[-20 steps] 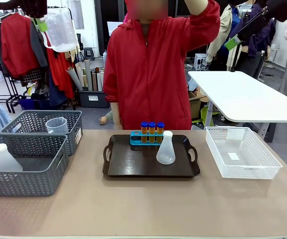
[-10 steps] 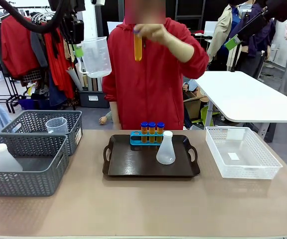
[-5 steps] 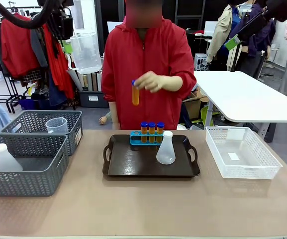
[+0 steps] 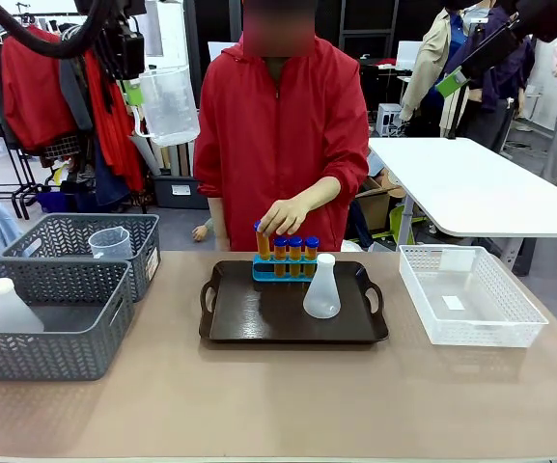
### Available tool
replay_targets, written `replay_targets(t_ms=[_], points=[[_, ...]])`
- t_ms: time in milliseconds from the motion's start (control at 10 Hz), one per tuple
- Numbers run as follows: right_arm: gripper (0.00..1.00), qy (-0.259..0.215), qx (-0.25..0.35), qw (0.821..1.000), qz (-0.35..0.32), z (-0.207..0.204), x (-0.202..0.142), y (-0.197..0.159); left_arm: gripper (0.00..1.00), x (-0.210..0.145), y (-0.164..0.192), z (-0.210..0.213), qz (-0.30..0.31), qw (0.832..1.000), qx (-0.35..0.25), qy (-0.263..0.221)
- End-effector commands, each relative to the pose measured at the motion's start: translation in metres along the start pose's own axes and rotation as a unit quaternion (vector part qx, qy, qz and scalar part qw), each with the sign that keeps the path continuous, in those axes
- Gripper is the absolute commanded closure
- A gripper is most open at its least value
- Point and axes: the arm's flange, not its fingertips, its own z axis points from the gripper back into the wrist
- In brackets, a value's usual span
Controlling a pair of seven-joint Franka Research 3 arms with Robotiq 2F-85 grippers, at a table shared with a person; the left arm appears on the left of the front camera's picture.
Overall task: Prepare the laboratory tools.
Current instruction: Pick up one Large Measuring Cup and place it on the Handle tray.
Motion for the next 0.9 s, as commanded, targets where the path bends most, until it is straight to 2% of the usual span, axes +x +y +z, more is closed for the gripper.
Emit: replay_targets(t_ms=[0,100,400,800], points=[[0.0,-0.001,0.001,1.0,0.002,0.001,0.0,0.001,1.0,-0.001,-0.001,0.003,0.0,1.0,0.001,-0.001],[0.0,-0.001,0.001,1.0,0.002,0.001,0.0,0.001,1.0,0.0,0.0,0.0,0.0,1.0,0.0,0.0],[0.0,-0.001,0.001,1.0,0.002,0.001,0.0,0.001,1.0,0.023,-0.029,-0.03,-0.072,0.997,-0.005,0.042],[0.0,-0.001,0.001,1.0,0.002,0.001,0.0,0.001,1.0,0.051,-0.064,-0.084,-0.164,0.985,-0.023,0.055]])
